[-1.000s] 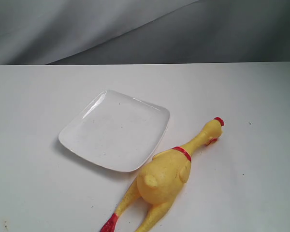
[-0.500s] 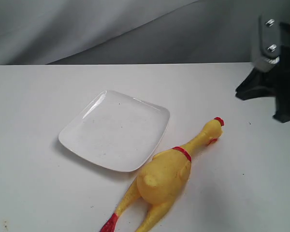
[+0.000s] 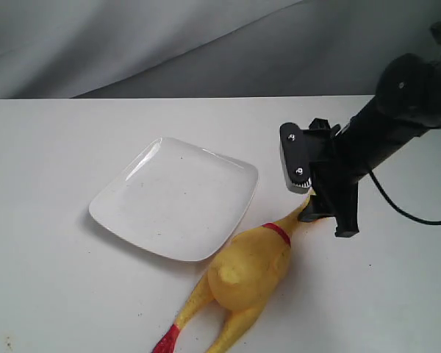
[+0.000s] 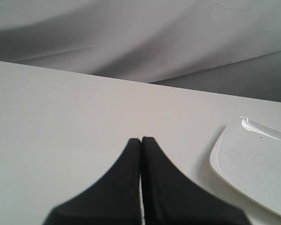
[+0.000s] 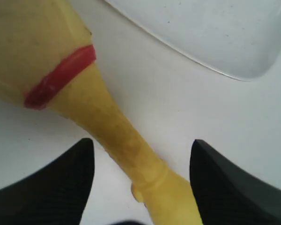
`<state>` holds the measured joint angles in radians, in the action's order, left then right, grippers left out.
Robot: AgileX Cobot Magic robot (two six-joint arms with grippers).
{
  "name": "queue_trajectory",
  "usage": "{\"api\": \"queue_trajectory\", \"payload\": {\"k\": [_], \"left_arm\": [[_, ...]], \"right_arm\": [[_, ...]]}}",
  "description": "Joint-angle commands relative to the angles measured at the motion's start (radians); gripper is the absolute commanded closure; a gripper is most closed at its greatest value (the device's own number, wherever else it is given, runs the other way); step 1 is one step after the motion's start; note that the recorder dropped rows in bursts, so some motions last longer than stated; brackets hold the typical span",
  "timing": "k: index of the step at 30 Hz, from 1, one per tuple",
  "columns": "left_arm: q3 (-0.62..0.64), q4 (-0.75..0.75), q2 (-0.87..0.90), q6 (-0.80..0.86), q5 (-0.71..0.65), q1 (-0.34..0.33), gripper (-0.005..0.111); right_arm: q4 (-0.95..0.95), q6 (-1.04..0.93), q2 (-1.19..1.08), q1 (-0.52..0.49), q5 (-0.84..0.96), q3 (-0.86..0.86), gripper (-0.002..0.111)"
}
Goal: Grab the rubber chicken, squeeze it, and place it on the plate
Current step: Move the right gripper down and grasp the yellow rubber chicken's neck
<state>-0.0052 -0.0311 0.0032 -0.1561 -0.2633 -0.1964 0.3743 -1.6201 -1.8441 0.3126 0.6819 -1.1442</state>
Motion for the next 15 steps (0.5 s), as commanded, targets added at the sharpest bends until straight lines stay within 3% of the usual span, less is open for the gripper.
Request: {"api": "queue_trajectory", "payload": {"k": [1,6,15], "left_arm": [[0.005,-0.001,-0.003,0.000,-0.003,-0.002,0.106],[0.005,-0.001,-0.003,0.000,-0.003,-0.002,0.106],[0.005,-0.001,-0.003,0.000,-0.003,-0.002,0.106]], "right_arm": [[-0.027,0.005,-0.057,0.015,-0.019,0.007,0.053],[-0.024,0.005,-0.092,0.015,-0.043,0.007,0.057],[-0.034,0.005,-0.100,0.015,-0.033,0.007,0.102]]}}
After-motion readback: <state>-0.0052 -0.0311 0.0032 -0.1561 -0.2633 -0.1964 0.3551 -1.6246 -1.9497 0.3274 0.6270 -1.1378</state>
